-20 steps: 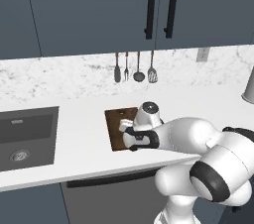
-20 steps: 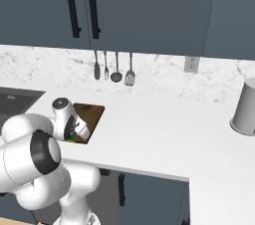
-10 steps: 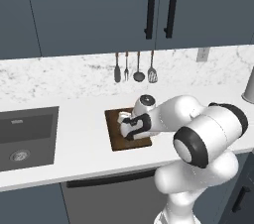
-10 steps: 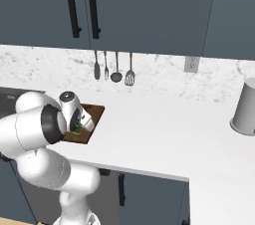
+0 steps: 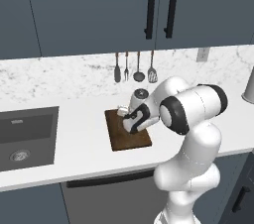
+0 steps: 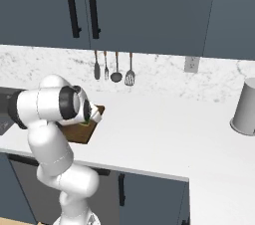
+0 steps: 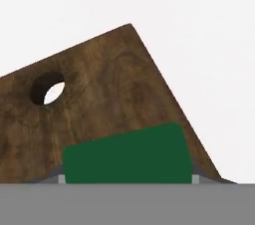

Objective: Pick up the sponge from the counter and clean the cutting board by briefly scrubbing or pressing down on the cutting board. Once finished, release the sponge.

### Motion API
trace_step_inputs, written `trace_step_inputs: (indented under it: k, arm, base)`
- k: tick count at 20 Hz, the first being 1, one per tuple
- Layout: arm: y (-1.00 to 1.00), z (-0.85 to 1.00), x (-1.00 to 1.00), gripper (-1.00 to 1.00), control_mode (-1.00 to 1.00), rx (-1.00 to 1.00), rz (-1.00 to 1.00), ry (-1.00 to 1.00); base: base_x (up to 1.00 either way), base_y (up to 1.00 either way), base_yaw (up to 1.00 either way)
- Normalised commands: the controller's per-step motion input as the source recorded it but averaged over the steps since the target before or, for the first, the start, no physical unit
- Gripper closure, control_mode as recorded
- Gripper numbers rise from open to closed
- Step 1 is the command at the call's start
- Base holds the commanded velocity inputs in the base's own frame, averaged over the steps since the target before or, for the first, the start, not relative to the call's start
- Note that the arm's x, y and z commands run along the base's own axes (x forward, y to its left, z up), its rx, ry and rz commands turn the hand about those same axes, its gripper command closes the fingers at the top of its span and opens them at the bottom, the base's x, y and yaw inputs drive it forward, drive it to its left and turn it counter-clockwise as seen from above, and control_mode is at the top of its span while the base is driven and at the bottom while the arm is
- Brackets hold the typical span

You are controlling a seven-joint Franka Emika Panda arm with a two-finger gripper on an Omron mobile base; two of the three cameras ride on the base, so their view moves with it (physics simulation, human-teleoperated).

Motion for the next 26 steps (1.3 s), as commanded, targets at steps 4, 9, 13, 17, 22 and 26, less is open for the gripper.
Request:
trace_step_inputs:
  k: [4, 9, 13, 17, 22, 26]
  arm:
    - [0.0, 0.0, 0.59, 1.0, -1.0, -0.02, -0.06, 0.0]
    - [0.0, 0.0, 0.03, 1.0, -1.0, 0.0, -0.04, 0.0]
    - [0.0, 0.0, -0.38, 1.0, -1.0, 0.0, -0.02, 0.0]
    - [0.0, 0.04, -0.53, 1.0, -1.0, 0.02, -0.02, 0.01]
    - [0.0, 0.07, -0.55, 1.0, -1.0, 0.04, -0.01, 0.02]
    - [0.0, 0.08, -0.58, 1.0, -1.0, 0.06, 0.0, 0.04]
  base:
    - [0.0, 0.0, 0.0]
    - [0.0, 0.0, 0.0]
    - [0.0, 0.0, 0.0]
    - [0.0, 0.0, 0.0]
    - [0.0, 0.0, 0.0]
    - [0.0, 0.0, 0.0]
